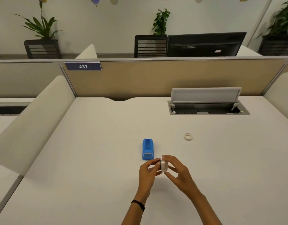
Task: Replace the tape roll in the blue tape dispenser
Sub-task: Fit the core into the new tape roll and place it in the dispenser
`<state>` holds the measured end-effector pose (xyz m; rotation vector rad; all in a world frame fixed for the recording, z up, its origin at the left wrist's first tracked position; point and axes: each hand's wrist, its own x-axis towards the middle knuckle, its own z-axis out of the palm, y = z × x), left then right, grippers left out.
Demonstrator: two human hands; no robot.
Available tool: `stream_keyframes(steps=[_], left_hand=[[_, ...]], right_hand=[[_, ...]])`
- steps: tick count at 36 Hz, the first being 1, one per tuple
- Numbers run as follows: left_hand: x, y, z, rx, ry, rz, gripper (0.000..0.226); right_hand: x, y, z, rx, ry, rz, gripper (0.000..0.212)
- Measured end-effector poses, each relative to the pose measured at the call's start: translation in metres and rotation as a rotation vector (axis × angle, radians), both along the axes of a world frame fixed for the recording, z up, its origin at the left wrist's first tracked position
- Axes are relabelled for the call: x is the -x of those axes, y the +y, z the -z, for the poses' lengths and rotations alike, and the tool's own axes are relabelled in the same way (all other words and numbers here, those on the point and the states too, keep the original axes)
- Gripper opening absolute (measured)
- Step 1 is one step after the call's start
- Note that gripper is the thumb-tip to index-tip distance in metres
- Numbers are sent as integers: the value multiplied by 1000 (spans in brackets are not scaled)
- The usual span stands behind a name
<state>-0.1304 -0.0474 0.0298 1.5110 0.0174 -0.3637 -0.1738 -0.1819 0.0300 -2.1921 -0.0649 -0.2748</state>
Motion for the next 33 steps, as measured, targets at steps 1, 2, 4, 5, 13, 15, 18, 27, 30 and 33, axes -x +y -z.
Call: stream_keyframes(steps=[1, 2, 4, 5, 13, 15, 18, 27, 30, 33], left_hand=[[0, 0, -1, 5, 4, -9, 16], [0, 1, -1, 10, 6, -17, 15], [0, 2, -3, 18, 7, -26, 14], [0, 3, -3, 18, 8, -26, 14], [-1, 4, -6, 15, 17, 26, 12], [-2, 4, -7, 11, 13, 40, 12], [-2, 4, -6, 4, 12, 41, 12], [-1, 2, -3, -19, -16, 29, 12], [0, 1, -1, -28, -25, 19, 13], [0, 1, 3, -61, -63, 2, 14]], right_hand=[[1, 1, -2, -13, 9, -4, 60], [1, 1, -2, -25, 19, -9, 66], [1, 2, -4, -66, 43, -21, 67], [1, 3, -5, -90, 54, -20, 64], [-1, 6, -10, -184, 96, 33, 52], [-1, 5, -10, -192, 106, 36, 51], [0, 5, -11, -202, 114, 33, 50], [0, 6, -12, -246, 150, 25, 49], [-1, 5, -11, -273, 184, 6, 52], [0, 6, -11, -326, 213, 16, 51]])
